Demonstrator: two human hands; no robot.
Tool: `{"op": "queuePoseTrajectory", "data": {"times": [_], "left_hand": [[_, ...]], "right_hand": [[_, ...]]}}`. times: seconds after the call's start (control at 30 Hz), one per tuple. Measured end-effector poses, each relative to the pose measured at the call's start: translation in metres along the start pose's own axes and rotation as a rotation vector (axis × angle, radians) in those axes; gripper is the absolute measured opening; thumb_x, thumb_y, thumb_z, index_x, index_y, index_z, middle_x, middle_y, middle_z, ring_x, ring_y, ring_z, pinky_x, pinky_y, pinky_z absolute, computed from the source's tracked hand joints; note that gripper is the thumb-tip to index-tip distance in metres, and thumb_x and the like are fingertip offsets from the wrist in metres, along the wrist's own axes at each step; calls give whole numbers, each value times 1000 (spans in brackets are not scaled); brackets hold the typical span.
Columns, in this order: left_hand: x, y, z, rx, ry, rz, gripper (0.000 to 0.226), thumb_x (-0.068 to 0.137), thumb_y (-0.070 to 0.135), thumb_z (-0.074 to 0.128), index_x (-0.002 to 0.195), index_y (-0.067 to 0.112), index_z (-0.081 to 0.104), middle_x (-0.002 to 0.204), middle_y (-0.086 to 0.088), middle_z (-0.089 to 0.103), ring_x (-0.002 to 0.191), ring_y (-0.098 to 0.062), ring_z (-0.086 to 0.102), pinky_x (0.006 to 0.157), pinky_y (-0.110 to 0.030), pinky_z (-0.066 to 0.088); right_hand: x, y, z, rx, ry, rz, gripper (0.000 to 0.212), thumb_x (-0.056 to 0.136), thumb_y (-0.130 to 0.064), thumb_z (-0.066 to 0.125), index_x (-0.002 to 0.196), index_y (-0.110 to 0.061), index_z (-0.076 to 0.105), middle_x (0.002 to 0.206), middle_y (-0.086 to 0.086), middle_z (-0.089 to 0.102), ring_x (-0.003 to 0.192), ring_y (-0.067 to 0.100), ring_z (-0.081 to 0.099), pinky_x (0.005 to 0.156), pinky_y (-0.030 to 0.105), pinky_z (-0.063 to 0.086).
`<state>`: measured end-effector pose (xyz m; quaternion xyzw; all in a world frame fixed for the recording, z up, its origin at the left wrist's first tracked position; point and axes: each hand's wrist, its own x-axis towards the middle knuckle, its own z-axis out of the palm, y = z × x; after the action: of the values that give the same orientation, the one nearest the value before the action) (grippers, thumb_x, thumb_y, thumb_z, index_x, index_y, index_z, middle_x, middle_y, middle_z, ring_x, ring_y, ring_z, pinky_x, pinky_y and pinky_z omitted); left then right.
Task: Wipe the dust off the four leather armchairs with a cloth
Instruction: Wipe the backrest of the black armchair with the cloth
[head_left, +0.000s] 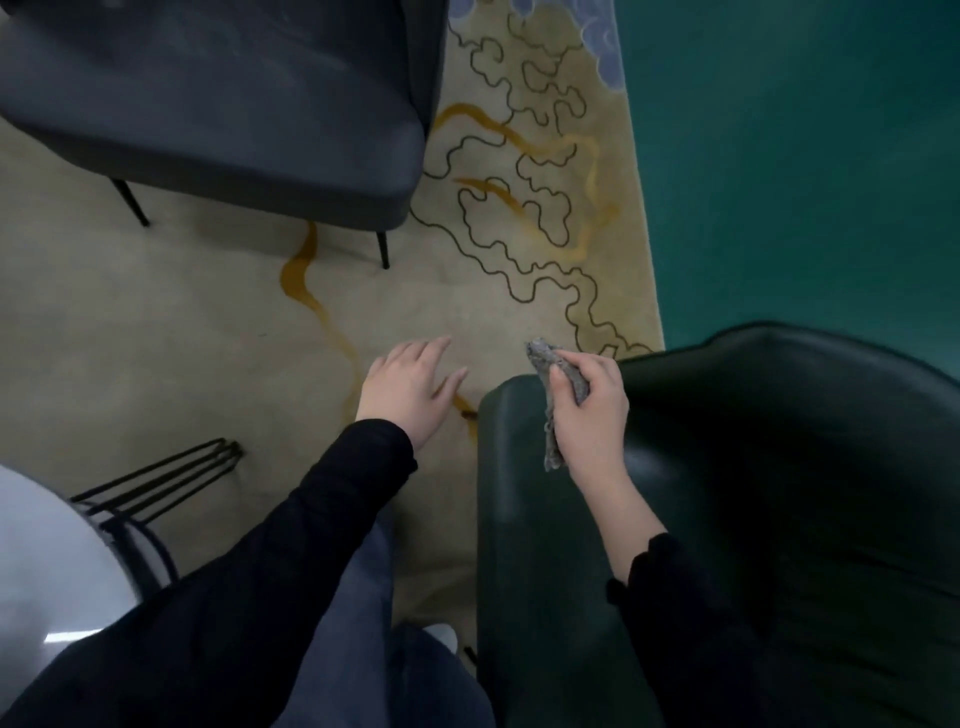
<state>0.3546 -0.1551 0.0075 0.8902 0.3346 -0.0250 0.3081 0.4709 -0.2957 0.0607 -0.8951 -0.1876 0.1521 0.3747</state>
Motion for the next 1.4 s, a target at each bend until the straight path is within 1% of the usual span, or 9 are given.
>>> {"op": "queuePoseTrajectory", "data": {"times": [0.23,0.33,0.47,0.63,0.87,1.0,1.1,1.2,1.4], "left_hand": [[58,-53,-111,-2,50,-120,52,100,45,41,141,14,46,137,-8,55,130,-25,44,105,-38,33],[77,-70,-150,0,96,-165,52,99,45,42,141,14,47,136,-7,56,130,-24,45,104,-37,33],[99,-82,-192,13,130,-220,53,100,47,40,143,17,44,142,-4,51,134,-22,41,108,-36,30],[128,-89,-224,53,145,-301,54,100,49,38,145,19,41,143,-3,50,137,-20,37,110,-35,25],[184,-86,-252,39,178,-418,55,100,50,39,146,20,40,145,-3,49,138,-19,36,111,-34,23],[220,-84,-261,17,174,-498,55,100,51,37,147,22,38,146,-1,47,139,-18,35,112,-33,23],[242,-87,-272,-9,195,-537,55,100,50,38,147,22,38,147,-1,47,139,-17,35,111,-33,22],[254,-99,-289,-43,228,-585,54,100,49,40,146,21,40,147,1,46,138,-18,36,111,-33,23],[282,-153,-336,-89,315,-652,52,99,45,45,143,17,45,149,0,43,136,-20,39,111,-36,30]], "right_hand": [[55,-99,30,12,-86,-8,21,93,-13,58,113,-12,62,108,-3,49,91,-10,47,77,-4,34],[79,-133,41,40,-84,-18,19,94,-14,57,112,-14,61,110,-2,50,94,-2,48,83,1,36],[114,-170,50,40,-86,-63,18,93,-12,58,110,-13,62,110,3,52,97,6,48,78,-3,32],[166,-208,62,56,-115,-101,20,93,-12,58,112,-9,63,112,5,53,101,9,48,88,16,34],[248,-247,99,75,-214,-180,19,93,-11,57,111,-6,63,108,3,51,95,3,44,76,-6,27],[296,-258,116,52,-280,-200,18,93,-12,58,110,-9,64,110,4,53,94,4,47,76,-8,27],[328,-273,127,29,-316,-207,19,93,-11,58,110,-7,64,110,5,53,94,7,48,74,-2,30],[352,-296,142,12,-334,-222,18,93,-12,58,109,-8,65,110,3,53,94,8,47,79,10,31],[380,-355,196,50,-395,-285,17,92,-11,59,108,-10,66,108,1,54,96,7,51,91,23,41]]}}
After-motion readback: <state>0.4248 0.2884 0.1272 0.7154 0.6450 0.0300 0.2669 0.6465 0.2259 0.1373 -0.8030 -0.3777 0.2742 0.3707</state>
